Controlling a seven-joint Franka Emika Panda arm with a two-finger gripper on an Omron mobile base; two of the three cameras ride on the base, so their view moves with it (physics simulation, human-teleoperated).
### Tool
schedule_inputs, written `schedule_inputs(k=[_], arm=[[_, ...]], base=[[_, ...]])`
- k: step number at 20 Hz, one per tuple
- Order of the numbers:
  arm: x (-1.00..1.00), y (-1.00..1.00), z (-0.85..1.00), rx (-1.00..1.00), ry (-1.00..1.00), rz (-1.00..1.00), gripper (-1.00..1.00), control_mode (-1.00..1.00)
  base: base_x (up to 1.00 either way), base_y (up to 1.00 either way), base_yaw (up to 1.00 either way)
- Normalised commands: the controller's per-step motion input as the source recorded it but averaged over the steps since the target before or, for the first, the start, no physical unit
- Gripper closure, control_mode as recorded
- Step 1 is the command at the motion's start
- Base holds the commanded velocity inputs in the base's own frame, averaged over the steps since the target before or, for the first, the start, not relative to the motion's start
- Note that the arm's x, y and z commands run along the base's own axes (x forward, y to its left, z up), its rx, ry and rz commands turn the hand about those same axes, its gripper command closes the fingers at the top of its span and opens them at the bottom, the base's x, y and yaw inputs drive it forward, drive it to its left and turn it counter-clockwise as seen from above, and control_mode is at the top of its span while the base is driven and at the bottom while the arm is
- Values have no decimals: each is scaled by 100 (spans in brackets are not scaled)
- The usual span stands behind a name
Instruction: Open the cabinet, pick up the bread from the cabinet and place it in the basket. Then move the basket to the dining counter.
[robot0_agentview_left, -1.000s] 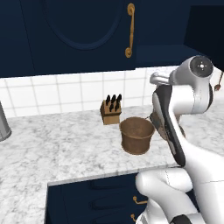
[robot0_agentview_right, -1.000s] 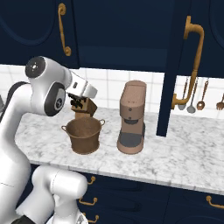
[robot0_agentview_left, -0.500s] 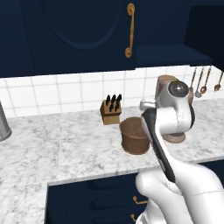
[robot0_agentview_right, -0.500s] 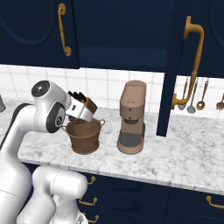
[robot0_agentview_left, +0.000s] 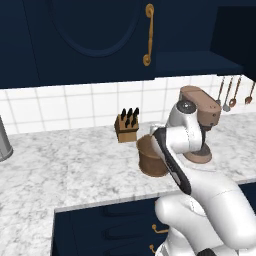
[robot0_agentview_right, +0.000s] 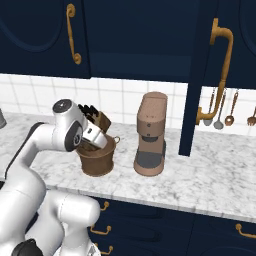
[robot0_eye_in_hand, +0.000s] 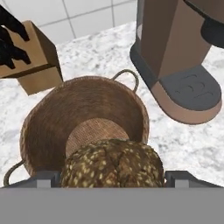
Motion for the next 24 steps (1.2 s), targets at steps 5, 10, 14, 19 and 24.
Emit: schedule_inputs(k=[5, 10, 14, 19, 24], arm=[[34, 7, -9, 8, 4, -6, 100, -100], [20, 5, -43, 0, 17, -7, 100, -100], [26, 1, -49, 0, 9, -2, 100, -100], [21, 11, -33, 0, 1, 0, 100, -100], [3, 14, -23, 2, 0, 0, 100, -100]], base=[[0, 0, 0], [0, 0, 0], [0, 0, 0], [0, 0, 0], [0, 0, 0]])
